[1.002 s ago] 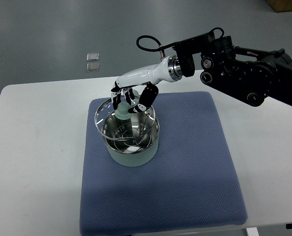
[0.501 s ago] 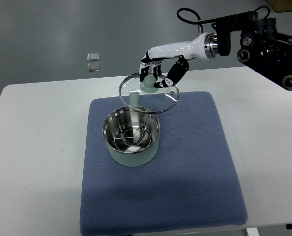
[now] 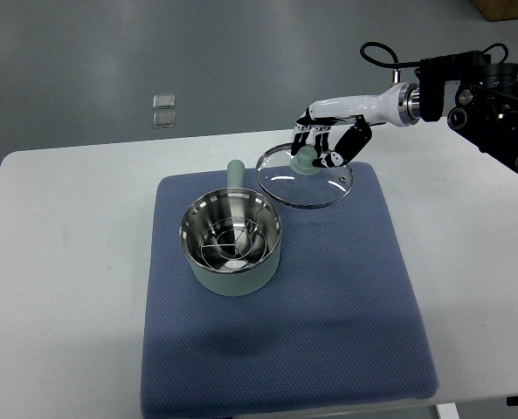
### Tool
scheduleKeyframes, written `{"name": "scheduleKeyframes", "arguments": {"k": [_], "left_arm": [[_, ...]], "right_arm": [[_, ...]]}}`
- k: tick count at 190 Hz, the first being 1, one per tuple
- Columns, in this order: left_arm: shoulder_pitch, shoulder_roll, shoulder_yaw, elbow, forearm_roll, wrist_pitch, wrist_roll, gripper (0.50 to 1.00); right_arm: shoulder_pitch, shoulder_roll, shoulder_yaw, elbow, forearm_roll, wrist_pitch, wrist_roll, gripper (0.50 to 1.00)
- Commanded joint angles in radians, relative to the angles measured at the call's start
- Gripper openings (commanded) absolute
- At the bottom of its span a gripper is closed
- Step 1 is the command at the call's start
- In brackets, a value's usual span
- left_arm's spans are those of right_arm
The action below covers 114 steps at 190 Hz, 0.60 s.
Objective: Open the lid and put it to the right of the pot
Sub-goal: 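Carry the lid beside the saucepan and lower it onto the mat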
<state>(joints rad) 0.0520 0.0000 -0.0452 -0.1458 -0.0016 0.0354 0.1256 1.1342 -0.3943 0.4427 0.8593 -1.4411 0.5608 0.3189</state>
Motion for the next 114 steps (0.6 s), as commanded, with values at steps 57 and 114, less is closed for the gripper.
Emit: {"name": "scheduleKeyframes", "arguments": {"k": [57, 114], "left_arm": [[0.000, 0.000, -0.002, 0.000, 0.000, 0.000, -0.001, 1.000], [0.000, 0.000, -0.002, 0.000, 0.000, 0.000, -0.001, 1.000]], "right_arm": [[-0.063, -0.028, 0.002, -0.046, 0.001, -0.038, 0.022, 0.500], [-0.117, -0.057, 0.002, -0.042, 0.010, -0.039, 0.063, 0.500]]}}
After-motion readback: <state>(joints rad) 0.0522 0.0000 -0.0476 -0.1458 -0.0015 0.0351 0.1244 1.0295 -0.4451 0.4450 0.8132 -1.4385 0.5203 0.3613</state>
